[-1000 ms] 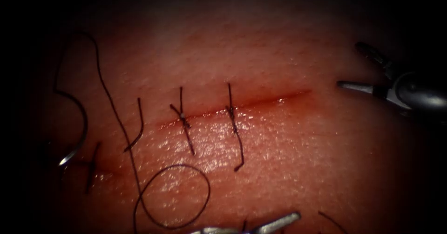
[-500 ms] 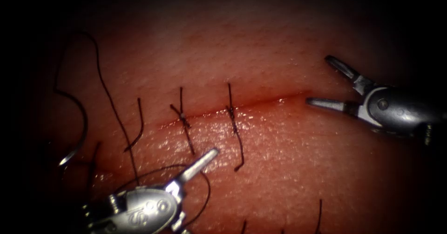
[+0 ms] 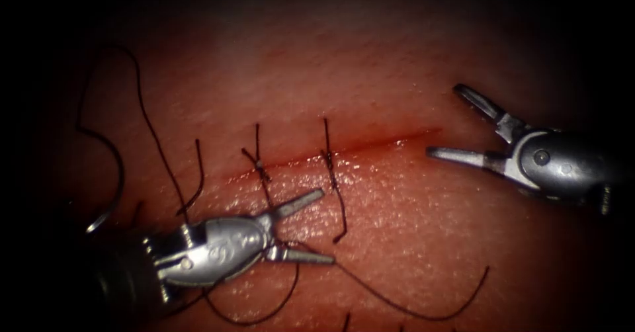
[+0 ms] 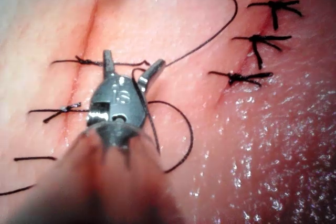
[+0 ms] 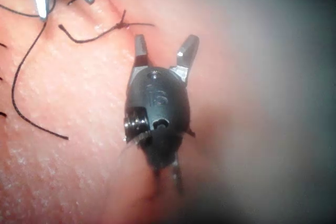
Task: Wound Closure
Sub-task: Release suture from left jaws, then pick up tail end of knot with left grasper, then clip excess suture with scissors proximal to right jaws
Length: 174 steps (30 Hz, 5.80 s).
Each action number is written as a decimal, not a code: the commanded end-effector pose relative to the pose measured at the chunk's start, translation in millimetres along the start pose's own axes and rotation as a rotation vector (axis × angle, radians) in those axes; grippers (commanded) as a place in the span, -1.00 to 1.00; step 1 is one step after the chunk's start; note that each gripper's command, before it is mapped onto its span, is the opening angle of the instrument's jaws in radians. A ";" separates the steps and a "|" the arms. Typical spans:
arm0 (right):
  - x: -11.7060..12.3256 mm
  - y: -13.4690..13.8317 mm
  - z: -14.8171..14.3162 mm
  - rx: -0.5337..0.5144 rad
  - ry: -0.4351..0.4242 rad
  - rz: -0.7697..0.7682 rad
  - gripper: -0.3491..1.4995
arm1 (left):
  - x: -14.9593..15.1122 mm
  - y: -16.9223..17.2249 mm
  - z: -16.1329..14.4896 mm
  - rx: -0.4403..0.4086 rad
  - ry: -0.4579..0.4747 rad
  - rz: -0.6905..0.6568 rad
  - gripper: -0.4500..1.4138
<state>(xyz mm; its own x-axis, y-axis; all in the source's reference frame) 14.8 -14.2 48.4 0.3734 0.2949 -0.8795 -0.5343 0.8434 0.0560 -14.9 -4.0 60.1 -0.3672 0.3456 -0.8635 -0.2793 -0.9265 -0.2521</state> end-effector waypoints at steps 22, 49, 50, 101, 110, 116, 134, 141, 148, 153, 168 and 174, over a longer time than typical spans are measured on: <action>0.5 -2.3 0.4 0.064 -0.043 -0.010 0.66 | 0.6 -1.5 -2.7 -0.105 -0.060 0.128 0.02; 0.3 -2.3 0.6 0.062 -0.043 -0.012 0.62 | -0.7 -0.9 1.7 -0.141 0.093 0.181 -1.00; 0.3 -2.5 0.7 0.061 -0.042 -0.013 0.62 | -0.5 -1.1 1.4 -0.147 0.097 0.178 -1.00; -1.4 -5.3 3.2 0.241 0.017 -0.215 0.69 | -0.9 -1.5 2.5 -0.168 0.012 0.156 -0.59; -1.3 -5.6 3.3 0.238 0.017 -0.216 0.64 | -1.0 -2.2 1.3 -0.194 0.029 0.149 -1.00; -1.7 -6.7 4.1 0.227 0.021 -0.225 0.80 | -0.2 -3.4 0.4 -0.182 0.068 0.145 -1.00; -2.8 -10.1 9.7 0.203 0.005 -0.252 0.82 | 2.6 -4.5 -1.7 -0.126 0.135 0.137 -1.00; -2.4 -10.2 11.8 0.176 0.025 -0.264 0.66 | 2.5 -4.0 -1.3 -0.121 0.133 0.141 -1.00; -1.7 -10.7 14.5 0.151 0.048 -0.279 0.64 | 2.6 -3.6 -1.4 -0.120 0.132 0.143 -1.00; -2.2 -10.9 15.4 0.160 0.072 -0.288 0.58 | 2.8 -3.2 -1.4 -0.119 0.131 0.144 -1.00; -1.4 -11.0 14.7 0.114 0.130 -0.270 -1.00 | 3.0 -2.6 -0.9 -0.112 0.129 0.146 -1.00; -1.1 -10.3 14.4 0.098 0.121 -0.250 -1.00 | 3.2 -2.5 -1.3 -0.116 0.130 0.145 -1.00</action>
<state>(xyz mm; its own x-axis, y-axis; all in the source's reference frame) 30.1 -17.2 55.1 0.3894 0.0257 -0.9207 -0.3578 0.9253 -0.1254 -13.7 -1.1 56.8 -0.2780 0.1933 -0.9409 -0.1254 -0.9785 -0.1640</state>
